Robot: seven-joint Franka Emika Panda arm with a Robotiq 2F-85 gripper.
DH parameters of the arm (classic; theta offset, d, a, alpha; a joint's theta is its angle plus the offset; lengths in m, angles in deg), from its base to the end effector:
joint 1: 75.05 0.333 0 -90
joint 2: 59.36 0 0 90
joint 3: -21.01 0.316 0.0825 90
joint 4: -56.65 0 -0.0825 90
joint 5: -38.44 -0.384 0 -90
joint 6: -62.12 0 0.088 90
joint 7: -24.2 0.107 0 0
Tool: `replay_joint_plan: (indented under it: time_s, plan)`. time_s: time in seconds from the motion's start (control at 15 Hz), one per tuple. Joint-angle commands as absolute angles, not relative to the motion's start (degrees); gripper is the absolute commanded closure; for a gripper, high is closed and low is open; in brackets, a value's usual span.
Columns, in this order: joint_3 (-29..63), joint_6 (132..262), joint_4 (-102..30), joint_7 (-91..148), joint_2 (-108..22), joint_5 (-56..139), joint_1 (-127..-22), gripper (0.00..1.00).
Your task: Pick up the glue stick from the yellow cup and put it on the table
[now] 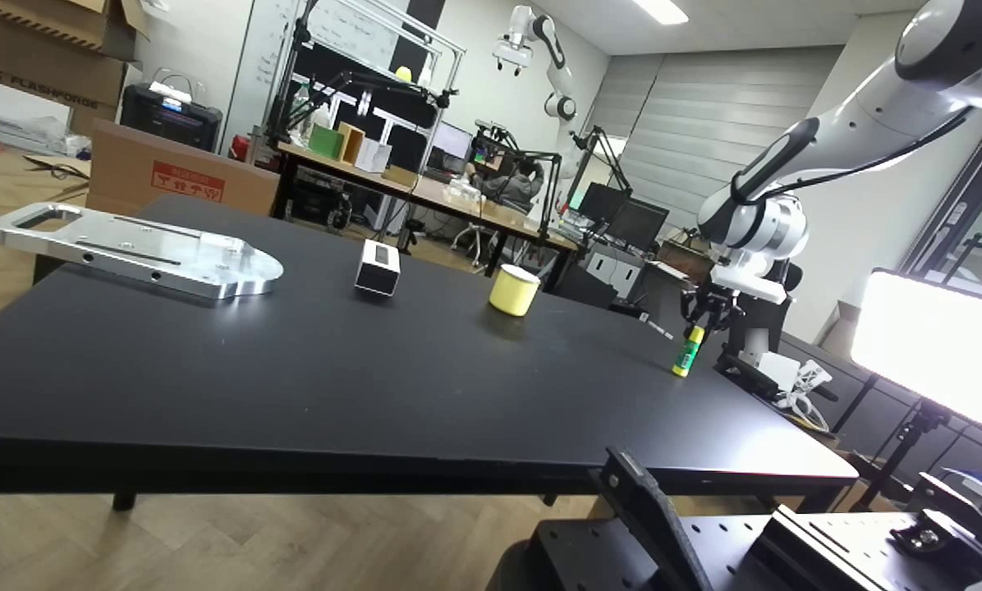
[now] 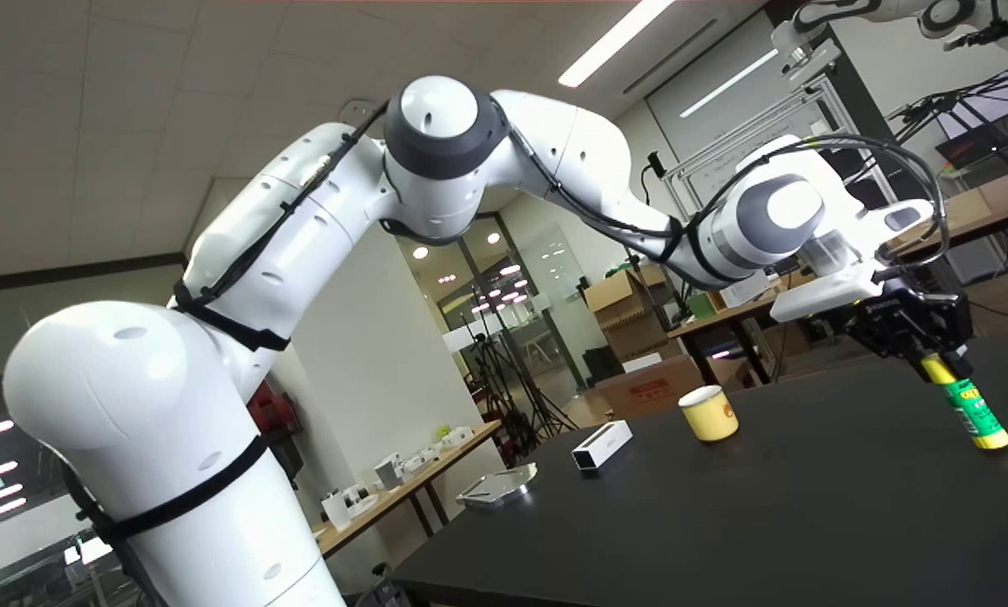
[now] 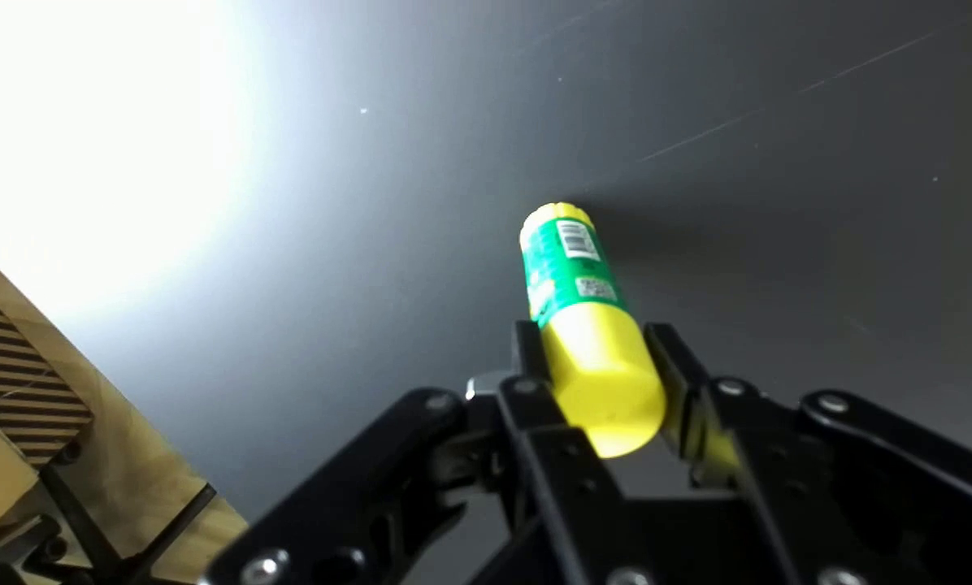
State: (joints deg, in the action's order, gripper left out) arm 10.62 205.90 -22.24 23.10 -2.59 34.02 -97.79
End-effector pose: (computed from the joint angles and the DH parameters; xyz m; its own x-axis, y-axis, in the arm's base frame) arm 0.6363 -0.3803 0.1347 0.8589 -0.4889 0.1529 -0.5056 -0.8570 0.0997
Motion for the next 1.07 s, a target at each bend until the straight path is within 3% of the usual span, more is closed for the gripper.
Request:
replay_joint_plan:
  time_s: [0.0, 0.4, 0.47, 0.53, 0.93, 1.0]
  plan:
    - [10.70, 207.66, -24.73, 25.11, -3.87, 32.87, -97.68, 0.91]
    - [11.06, 208.07, -25.01, 24.71, -3.75, 31.60, -98.31, 0.91]
    - [11.18, 207.79, -25.10, 24.71, -4.05, 31.29, -98.51, 0.41]
    - [11.20, 207.77, -25.28, 24.31, -4.49, 31.13, -98.62, 0.41]
    - [10.37, 209.78, -29.16, 23.98, -11.42, 31.42, -98.30, 0.01]
    - [10.07, 209.96, -30.48, 23.49, -13.28, 31.32, -97.82, 0.00]
